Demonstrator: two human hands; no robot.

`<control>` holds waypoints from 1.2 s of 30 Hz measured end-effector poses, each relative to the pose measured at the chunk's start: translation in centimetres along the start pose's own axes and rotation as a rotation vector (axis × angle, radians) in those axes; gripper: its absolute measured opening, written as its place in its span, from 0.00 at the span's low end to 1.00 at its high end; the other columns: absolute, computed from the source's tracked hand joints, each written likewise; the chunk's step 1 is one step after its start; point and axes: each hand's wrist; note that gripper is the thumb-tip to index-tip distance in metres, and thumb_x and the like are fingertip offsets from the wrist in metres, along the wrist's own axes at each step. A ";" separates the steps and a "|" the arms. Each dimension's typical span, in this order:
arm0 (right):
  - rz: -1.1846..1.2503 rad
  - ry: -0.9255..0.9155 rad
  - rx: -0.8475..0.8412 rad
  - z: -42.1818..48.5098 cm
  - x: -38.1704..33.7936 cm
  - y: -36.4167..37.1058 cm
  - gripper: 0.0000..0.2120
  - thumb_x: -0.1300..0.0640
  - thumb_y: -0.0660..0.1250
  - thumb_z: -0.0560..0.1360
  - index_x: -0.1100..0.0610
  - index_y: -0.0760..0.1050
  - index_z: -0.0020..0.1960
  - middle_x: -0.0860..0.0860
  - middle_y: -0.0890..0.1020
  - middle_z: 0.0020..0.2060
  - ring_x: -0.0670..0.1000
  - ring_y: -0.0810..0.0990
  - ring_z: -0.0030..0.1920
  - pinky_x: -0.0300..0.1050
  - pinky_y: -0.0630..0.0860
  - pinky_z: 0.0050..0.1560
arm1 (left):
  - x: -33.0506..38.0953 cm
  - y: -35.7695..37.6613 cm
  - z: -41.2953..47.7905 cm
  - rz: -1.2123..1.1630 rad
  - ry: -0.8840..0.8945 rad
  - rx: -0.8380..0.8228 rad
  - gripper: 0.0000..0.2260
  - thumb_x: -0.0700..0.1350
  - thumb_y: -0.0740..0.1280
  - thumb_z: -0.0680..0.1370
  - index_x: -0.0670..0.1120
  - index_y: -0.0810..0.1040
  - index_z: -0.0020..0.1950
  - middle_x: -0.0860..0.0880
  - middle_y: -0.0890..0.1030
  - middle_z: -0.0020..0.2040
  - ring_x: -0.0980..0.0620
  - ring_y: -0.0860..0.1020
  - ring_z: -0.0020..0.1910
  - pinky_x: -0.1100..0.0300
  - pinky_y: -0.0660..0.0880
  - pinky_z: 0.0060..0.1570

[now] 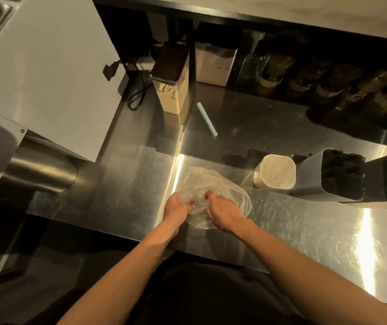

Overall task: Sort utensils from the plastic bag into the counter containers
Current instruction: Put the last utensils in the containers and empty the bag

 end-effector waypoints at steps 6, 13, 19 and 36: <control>0.169 0.011 -0.022 0.3 0.9 -1.9 0.17 0.42 0.59 0.81 0.53 0.72 0.63 0.53 0.82 0.56 0.54 0.79 0.53 0.46 0.72 0.53 | 0.4 -0.2 0.8 -0.050 0.001 -0.058 0.20 0.30 0.71 0.67 0.47 0.80 0.55 0.45 0.86 0.50 0.46 0.84 0.52 0.49 0.81 0.53; 0.385 0.088 -0.095 0.6 1.3 -3.0 0.16 0.38 0.61 0.78 0.48 0.74 0.59 0.48 0.80 0.55 0.50 0.78 0.53 0.48 0.75 0.57 | 0.4 -0.4 1.2 -0.019 0.058 -0.095 0.16 0.37 0.77 0.72 0.47 0.81 0.58 0.49 0.85 0.51 0.49 0.83 0.52 0.56 0.81 0.50; -0.003 -0.097 0.082 1.0 1.0 -3.2 0.17 0.43 0.56 0.83 0.52 0.77 0.58 0.50 0.79 0.53 0.53 0.80 0.49 0.45 0.74 0.47 | 0.8 -0.5 0.7 0.036 0.102 -0.091 0.13 0.41 0.77 0.73 0.51 0.79 0.55 0.52 0.84 0.48 0.56 0.82 0.47 0.69 0.74 0.38; 0.270 0.058 0.184 1.2 2.2 -4.4 0.18 0.46 0.57 0.84 0.56 0.80 0.51 0.50 0.83 0.47 0.51 0.79 0.48 0.52 0.76 0.52 | 1.0 -0.1 0.9 0.274 0.286 0.048 0.27 0.44 0.75 0.75 0.48 0.67 0.69 0.46 0.78 0.62 0.47 0.79 0.57 0.60 0.77 0.49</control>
Point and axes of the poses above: each hand's wrist, its own z-axis towards the middle knuckle, its own y-axis out of the palm, x = y × z
